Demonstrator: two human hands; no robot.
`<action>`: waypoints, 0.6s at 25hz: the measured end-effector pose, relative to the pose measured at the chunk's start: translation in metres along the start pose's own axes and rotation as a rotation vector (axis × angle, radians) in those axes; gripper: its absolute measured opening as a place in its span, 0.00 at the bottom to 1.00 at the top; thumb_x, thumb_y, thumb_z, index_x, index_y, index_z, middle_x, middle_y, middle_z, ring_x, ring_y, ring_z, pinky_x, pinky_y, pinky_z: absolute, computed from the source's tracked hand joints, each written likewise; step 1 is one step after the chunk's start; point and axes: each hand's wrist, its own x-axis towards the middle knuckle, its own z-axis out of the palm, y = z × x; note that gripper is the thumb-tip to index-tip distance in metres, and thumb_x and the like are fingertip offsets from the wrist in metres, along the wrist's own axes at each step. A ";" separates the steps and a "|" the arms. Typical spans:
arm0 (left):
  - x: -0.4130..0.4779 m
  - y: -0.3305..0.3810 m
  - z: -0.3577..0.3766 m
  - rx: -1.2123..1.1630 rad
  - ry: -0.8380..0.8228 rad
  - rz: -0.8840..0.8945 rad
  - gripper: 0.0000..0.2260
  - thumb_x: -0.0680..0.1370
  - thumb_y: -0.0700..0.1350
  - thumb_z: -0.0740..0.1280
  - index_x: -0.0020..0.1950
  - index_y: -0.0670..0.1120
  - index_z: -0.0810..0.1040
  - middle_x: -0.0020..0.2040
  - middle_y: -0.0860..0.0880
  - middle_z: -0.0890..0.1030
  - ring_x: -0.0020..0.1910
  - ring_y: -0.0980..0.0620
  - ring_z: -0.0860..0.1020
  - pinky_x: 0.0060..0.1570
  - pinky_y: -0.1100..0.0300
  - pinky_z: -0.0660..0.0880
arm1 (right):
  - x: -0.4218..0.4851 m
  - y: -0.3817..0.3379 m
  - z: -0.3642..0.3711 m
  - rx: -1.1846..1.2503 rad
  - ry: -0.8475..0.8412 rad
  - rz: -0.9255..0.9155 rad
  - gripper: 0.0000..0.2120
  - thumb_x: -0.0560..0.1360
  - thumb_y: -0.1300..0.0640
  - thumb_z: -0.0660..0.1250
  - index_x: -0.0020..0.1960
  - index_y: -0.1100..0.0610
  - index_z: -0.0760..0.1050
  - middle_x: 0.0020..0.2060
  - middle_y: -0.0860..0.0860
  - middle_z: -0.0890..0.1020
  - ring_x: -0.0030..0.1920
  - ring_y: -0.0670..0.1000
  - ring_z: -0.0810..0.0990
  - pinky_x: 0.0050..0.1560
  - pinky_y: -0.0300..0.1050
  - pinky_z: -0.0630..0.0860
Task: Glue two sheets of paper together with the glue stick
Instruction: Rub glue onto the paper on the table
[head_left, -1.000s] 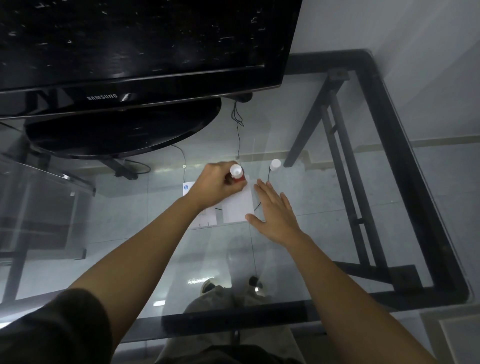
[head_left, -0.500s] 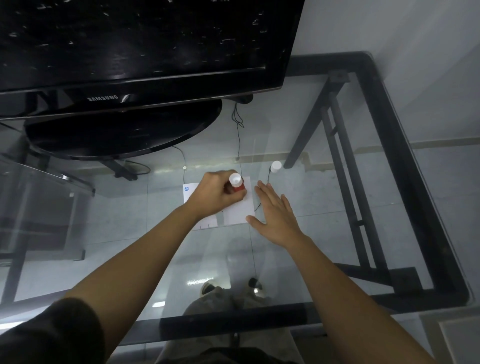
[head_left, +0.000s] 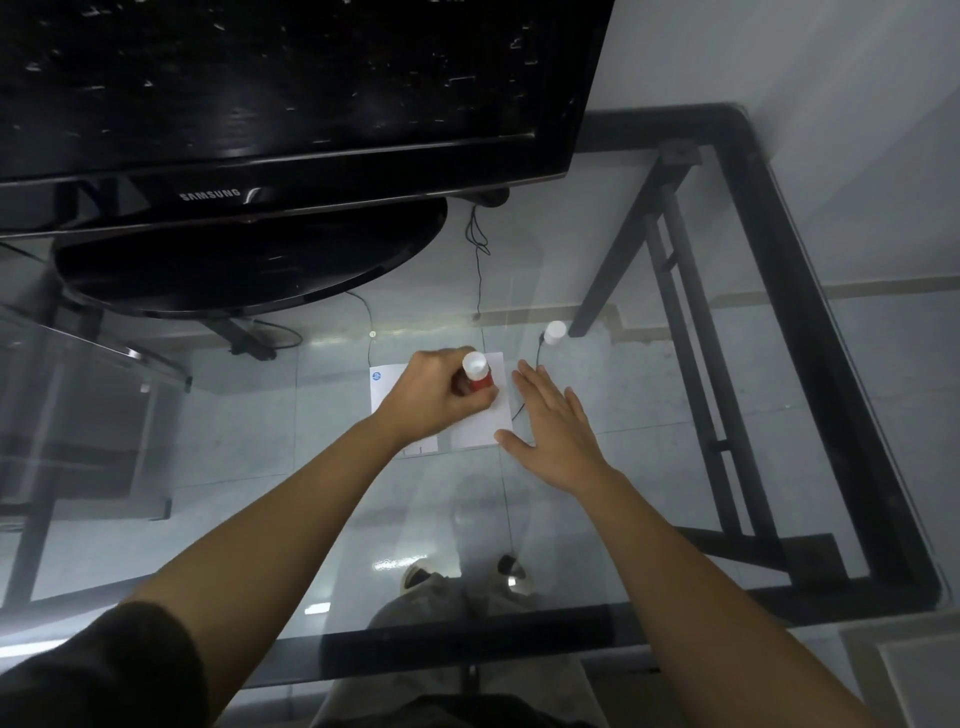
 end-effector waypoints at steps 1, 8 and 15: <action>0.007 0.000 -0.003 -0.002 0.019 -0.022 0.09 0.72 0.47 0.72 0.44 0.43 0.77 0.40 0.47 0.82 0.37 0.51 0.77 0.36 0.70 0.68 | 0.000 0.000 0.000 -0.005 0.000 0.003 0.35 0.76 0.44 0.60 0.75 0.52 0.46 0.76 0.46 0.47 0.75 0.47 0.43 0.72 0.50 0.40; -0.005 -0.001 -0.003 -0.068 0.067 -0.019 0.08 0.71 0.47 0.72 0.46 0.44 0.79 0.42 0.48 0.82 0.38 0.54 0.78 0.40 0.68 0.74 | 0.001 0.001 0.000 -0.009 0.001 -0.001 0.36 0.76 0.43 0.60 0.75 0.52 0.45 0.76 0.47 0.47 0.75 0.48 0.43 0.72 0.50 0.40; 0.002 -0.010 -0.015 -0.008 0.017 0.000 0.08 0.71 0.47 0.72 0.45 0.45 0.78 0.41 0.48 0.82 0.38 0.53 0.78 0.38 0.63 0.73 | 0.003 0.002 0.003 -0.020 0.009 -0.001 0.36 0.75 0.44 0.60 0.75 0.52 0.46 0.76 0.47 0.48 0.75 0.48 0.43 0.72 0.49 0.40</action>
